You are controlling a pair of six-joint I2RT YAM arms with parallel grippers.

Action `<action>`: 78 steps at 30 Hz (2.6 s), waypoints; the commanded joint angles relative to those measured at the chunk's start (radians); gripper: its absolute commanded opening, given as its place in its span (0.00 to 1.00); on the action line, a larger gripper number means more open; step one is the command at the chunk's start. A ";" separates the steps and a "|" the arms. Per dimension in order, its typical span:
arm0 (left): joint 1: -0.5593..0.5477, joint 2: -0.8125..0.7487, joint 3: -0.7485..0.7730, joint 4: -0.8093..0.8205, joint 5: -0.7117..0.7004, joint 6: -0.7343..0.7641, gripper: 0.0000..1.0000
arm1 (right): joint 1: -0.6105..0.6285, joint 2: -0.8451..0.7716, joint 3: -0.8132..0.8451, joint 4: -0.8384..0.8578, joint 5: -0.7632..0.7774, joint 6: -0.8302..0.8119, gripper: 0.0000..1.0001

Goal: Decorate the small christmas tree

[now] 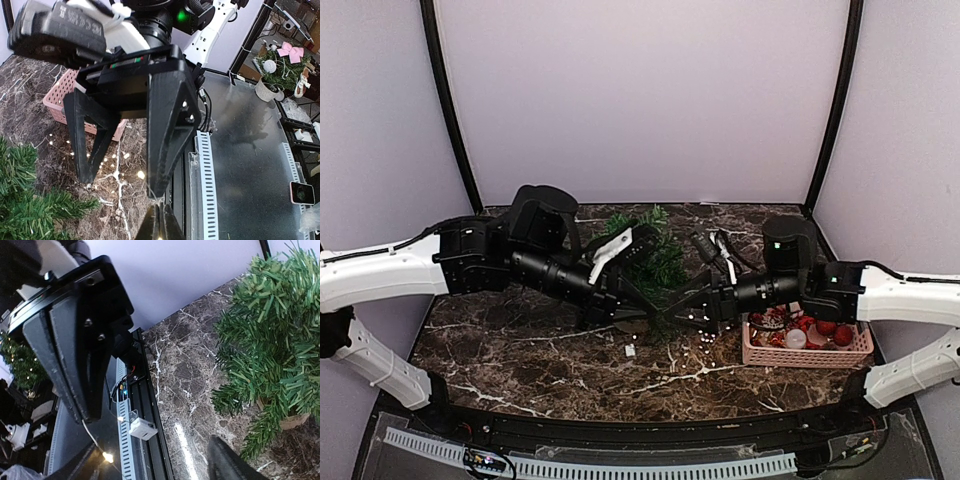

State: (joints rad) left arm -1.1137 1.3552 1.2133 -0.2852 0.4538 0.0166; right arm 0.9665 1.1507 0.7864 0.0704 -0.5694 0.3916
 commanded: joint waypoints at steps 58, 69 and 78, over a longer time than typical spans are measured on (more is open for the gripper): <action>0.167 -0.425 -0.471 0.124 -0.633 -0.022 0.00 | 0.169 -0.059 -0.098 -0.018 0.534 0.112 0.00; 0.273 -0.423 -0.664 0.420 -0.638 0.072 0.00 | 0.298 0.037 -0.058 0.032 0.537 0.194 0.00; 0.311 -0.334 -0.711 0.545 -0.529 0.126 0.00 | 0.343 0.086 -0.108 0.037 0.554 0.291 0.00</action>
State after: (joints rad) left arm -0.8112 0.9775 0.5133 0.1604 -0.1425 0.1047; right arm 1.2976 1.2312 0.7017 0.0956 -0.0303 0.6231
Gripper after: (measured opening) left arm 0.002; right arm 0.005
